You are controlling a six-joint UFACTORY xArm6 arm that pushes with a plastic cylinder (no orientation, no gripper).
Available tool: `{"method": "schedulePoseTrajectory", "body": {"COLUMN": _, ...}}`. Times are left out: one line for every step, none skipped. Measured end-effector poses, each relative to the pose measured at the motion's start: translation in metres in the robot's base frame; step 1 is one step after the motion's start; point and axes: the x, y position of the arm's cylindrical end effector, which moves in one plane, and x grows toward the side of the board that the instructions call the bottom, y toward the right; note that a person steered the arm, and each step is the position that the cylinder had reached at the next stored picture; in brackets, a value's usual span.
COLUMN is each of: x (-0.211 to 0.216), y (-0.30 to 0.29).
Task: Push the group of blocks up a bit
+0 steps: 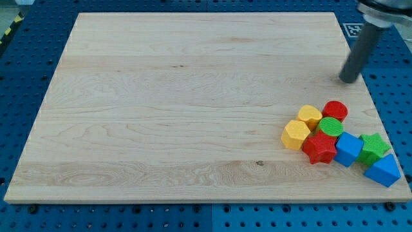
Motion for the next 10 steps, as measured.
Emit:
{"method": "schedulePoseTrajectory", "body": {"x": 0.052, "y": 0.038}}
{"method": "schedulePoseTrajectory", "body": {"x": 0.111, "y": 0.058}}
{"method": "schedulePoseTrajectory", "body": {"x": 0.149, "y": 0.058}}
{"method": "schedulePoseTrajectory", "body": {"x": 0.150, "y": 0.056}}
{"method": "schedulePoseTrajectory", "body": {"x": 0.176, "y": 0.018}}
{"method": "schedulePoseTrajectory", "body": {"x": 0.176, "y": 0.008}}
{"method": "schedulePoseTrajectory", "body": {"x": 0.164, "y": -0.007}}
{"method": "schedulePoseTrajectory", "body": {"x": 0.142, "y": -0.024}}
{"method": "schedulePoseTrajectory", "body": {"x": 0.138, "y": -0.024}}
{"method": "schedulePoseTrajectory", "body": {"x": 0.138, "y": -0.036}}
